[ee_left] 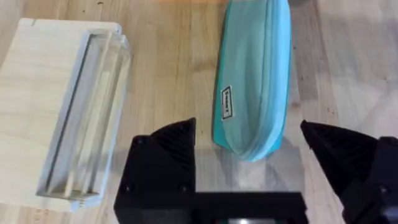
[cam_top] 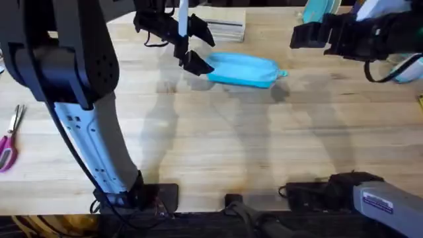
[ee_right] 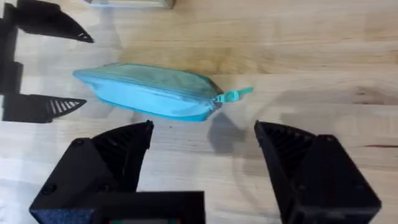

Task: Unzip the bag, pick up the pens from the table one at a time and place them inside, then zip the bag closed.

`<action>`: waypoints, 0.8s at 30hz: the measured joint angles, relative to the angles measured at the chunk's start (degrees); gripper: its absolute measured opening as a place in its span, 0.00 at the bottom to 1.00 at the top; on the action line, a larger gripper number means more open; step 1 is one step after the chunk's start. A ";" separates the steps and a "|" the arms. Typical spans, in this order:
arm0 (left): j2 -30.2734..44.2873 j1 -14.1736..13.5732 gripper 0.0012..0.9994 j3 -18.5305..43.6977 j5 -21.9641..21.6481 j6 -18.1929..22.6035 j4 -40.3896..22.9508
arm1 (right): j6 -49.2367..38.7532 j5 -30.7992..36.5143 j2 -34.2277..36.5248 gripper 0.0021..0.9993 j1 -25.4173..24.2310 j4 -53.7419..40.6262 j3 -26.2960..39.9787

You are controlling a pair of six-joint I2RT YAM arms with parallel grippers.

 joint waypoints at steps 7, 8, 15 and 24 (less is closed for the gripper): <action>-1.57 0.00 1.00 2.71 -8.20 -0.59 -9.95 | -3.15 1.45 -1.42 1.00 0.00 0.87 0.00; -3.02 0.00 1.00 3.67 -10.15 -1.57 -11.34 | -3.80 1.62 -2.18 1.00 0.00 1.19 0.00; -16.91 0.00 1.00 10.24 -20.96 -11.86 -17.77 | -7.36 2.00 -7.60 1.00 0.00 1.22 0.00; -27.53 0.00 1.00 10.97 -31.41 -29.15 -27.80 | -8.41 2.06 -11.68 1.00 0.00 -0.93 0.02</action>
